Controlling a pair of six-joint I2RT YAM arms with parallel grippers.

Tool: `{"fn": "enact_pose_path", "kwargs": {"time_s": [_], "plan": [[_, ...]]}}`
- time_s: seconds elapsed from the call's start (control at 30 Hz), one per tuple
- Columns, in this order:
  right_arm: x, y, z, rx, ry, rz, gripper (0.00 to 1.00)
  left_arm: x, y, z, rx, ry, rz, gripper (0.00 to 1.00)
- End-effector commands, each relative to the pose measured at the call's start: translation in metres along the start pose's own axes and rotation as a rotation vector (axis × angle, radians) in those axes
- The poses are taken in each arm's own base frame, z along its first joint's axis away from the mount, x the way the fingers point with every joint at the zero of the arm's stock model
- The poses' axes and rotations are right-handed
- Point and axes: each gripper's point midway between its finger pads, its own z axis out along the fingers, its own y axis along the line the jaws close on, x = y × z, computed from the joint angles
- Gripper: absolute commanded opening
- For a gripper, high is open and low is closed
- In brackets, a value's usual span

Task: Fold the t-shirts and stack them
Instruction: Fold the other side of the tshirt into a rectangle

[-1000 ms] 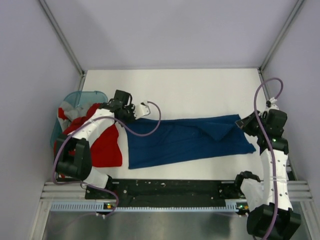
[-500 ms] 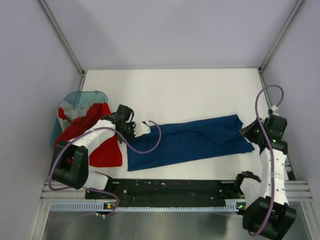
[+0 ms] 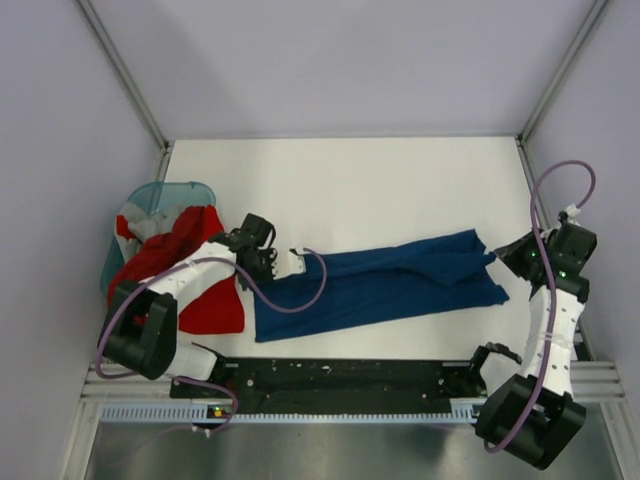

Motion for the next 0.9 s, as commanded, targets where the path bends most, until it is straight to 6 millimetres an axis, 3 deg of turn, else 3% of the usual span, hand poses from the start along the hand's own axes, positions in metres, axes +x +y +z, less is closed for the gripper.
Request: {"fn": "enact_pose_path", "kwargs": {"time_s": [0.0,0.1,0.2,0.27,0.37,0.43,0.5,0.6,0.67,0.73,0.87], "plan": [[-0.016,0.013,-0.002,-0.054,-0.048,-0.017,0.00,0.005,0.003,0.001,0.001,0.029,0.006,0.00],[0.001,0.005,0.004,-0.055,-0.010,0.002,0.00,0.013,-0.013,0.008,0.075,0.057,0.026,0.03],[0.014,0.000,0.014,-0.068,0.016,0.036,0.00,0.006,-0.010,0.005,0.085,0.043,0.029,0.38],[0.016,0.002,0.021,-0.100,0.017,0.055,0.00,-0.007,0.004,-0.004,0.047,0.003,0.024,0.50],[0.020,0.001,0.029,-0.111,0.041,0.077,0.00,-0.041,0.037,-0.029,-0.058,-0.075,0.017,0.59],[0.015,-0.001,0.034,-0.104,0.040,0.075,0.00,-0.073,0.057,-0.051,-0.141,-0.138,0.020,0.60],[0.010,-0.001,0.042,-0.102,0.045,0.082,0.00,-0.120,0.070,-0.073,-0.220,-0.228,0.054,0.59],[-0.002,-0.002,0.056,-0.098,0.045,0.091,0.00,-0.204,0.054,-0.093,-0.224,-0.422,0.123,0.49],[-0.006,-0.005,0.067,-0.085,0.060,0.097,0.00,-0.257,0.037,-0.098,-0.187,-0.547,0.160,0.46],[-0.002,-0.010,0.079,-0.071,0.090,0.107,0.00,-0.307,0.000,-0.096,-0.076,-0.637,0.222,0.44],[0.004,-0.019,0.093,-0.050,0.128,0.129,0.00,-0.380,-0.067,-0.064,0.125,-0.686,0.305,0.41]]}}
